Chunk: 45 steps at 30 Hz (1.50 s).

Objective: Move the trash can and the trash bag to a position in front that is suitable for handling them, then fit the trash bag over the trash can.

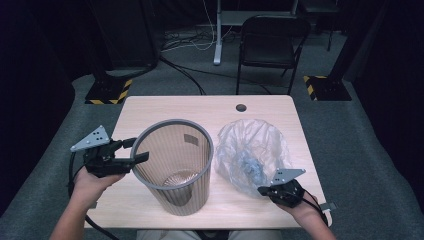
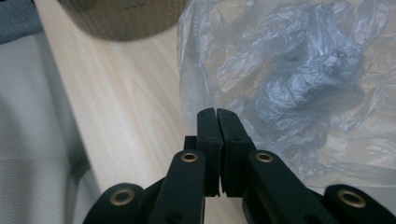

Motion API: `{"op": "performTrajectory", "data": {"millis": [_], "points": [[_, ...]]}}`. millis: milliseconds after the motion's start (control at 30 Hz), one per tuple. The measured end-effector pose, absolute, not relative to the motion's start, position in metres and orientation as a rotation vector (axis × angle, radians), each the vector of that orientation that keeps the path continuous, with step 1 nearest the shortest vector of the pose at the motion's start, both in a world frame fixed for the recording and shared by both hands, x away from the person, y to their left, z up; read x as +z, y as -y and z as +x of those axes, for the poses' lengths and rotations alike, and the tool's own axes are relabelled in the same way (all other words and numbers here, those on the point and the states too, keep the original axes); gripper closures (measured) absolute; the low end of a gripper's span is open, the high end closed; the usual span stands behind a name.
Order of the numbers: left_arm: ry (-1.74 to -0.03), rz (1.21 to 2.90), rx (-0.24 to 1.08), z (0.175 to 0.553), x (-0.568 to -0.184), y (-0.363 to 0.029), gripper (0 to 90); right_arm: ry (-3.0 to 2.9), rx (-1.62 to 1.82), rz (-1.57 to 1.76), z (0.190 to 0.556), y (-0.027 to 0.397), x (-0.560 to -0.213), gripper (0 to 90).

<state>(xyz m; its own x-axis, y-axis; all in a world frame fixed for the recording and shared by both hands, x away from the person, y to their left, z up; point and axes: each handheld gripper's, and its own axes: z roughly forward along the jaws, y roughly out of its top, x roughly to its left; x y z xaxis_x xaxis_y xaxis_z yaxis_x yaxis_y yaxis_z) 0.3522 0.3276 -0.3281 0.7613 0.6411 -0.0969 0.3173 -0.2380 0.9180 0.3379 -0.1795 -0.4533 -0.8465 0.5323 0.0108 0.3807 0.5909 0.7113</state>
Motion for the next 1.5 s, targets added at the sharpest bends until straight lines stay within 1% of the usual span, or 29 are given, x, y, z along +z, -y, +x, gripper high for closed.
{"op": "performTrajectory", "data": {"millis": [133,233,267,400,567,733,900,1067,1233,1300,1367,1500], "points": [[-0.739,1.840,0.363,0.352,-0.328,-0.327,31.5,-2.617,1.121,0.758,0.321,0.187,-0.452,88.6],[-0.749,1.842,0.356,0.353,-0.329,-0.326,30.6,-2.626,1.131,0.766,0.312,0.192,-0.451,86.2],[-0.758,1.843,0.337,0.354,-0.329,-0.325,30.3,-2.630,1.129,0.764,0.310,0.192,-0.450,83.6],[-0.759,1.853,0.354,0.353,-0.328,-0.323,28.8,-2.596,1.147,0.780,0.304,0.193,-0.443,65.7],[-0.762,1.857,0.362,0.352,-0.328,-0.321,28.8,-2.503,1.237,0.756,0.303,0.190,-0.422,55.5],[-0.751,1.859,0.354,0.350,-0.328,-0.317,28.8,-2.420,1.226,0.767,0.317,0.186,-0.411,48.0],[-0.746,1.853,0.330,0.349,-0.329,-0.313,28.8,-2.386,1.213,0.799,0.341,0.179,-0.410,45.6],[-0.748,1.871,0.346,0.349,-0.328,-0.308,28.4,-2.356,1.201,0.825,0.361,0.172,-0.412,39.8],[-0.740,1.841,0.367,0.348,-0.321,-0.312,25.3,-2.347,1.197,0.902,0.381,0.172,-0.422,35.2],[-0.735,1.816,0.376,0.347,-0.316,-0.316,25.6,-2.357,1.190,0.921,0.386,0.173,-0.429,32.5],[-0.733,1.805,0.388,0.347,-0.312,-0.320,25.6,-2.358,1.197,0.931,0.388,0.174,-0.435,30.0],[-0.741,1.802,0.402,0.348,-0.310,-0.324,26.2,-2.391,1.234,0.927,0.385,0.172,-0.444,29.7]]}}
